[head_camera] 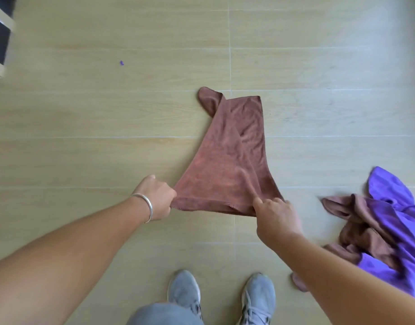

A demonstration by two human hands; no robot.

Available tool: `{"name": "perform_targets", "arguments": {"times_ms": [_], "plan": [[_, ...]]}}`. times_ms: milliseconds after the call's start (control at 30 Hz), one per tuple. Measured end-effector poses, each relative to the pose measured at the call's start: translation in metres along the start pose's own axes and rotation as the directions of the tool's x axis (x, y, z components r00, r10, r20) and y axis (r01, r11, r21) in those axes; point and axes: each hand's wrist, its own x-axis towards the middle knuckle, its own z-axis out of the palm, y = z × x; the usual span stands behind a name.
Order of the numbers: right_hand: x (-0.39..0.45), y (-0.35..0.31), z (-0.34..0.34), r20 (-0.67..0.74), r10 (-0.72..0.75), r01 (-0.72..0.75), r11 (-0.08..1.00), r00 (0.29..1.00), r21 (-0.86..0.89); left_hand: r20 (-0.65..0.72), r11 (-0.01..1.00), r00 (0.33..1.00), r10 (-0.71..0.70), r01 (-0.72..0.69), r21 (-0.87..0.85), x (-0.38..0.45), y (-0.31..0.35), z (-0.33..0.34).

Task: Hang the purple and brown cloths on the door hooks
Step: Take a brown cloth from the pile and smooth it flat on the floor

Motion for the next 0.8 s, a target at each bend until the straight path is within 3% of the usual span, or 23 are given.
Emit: {"name": "perform_targets", "arguments": {"times_ms": [200, 467, 600, 800], "plan": [[-0.101, -0.005, -0.052, 0.145, -0.038, 0.047, 0.997, 0.989, -0.060, 0.101, 0.996, 0.993, 0.059, -0.052, -0.076, -0.116, 0.022, -0.008], [-0.169, -0.006, -0.094, 0.378, -0.084, 0.126, 0.988, 0.922, -0.088, 0.046, 0.897, 0.987, 0.154, -0.120, -0.426, -0.215, 0.030, -0.018], [-0.147, -0.002, -0.138, 0.320, -0.033, 0.060, 0.995, 0.947, -0.076, 0.052, 0.836, 0.994, 0.101, -0.057, -0.545, -0.216, 0.007, -0.051], [-0.087, 0.013, -0.260, 0.043, 0.049, -0.049, 0.999, 0.998, -0.017, -0.025, 0.768, 0.983, -0.183, 0.127, -0.627, -0.201, -0.073, -0.162]]}}
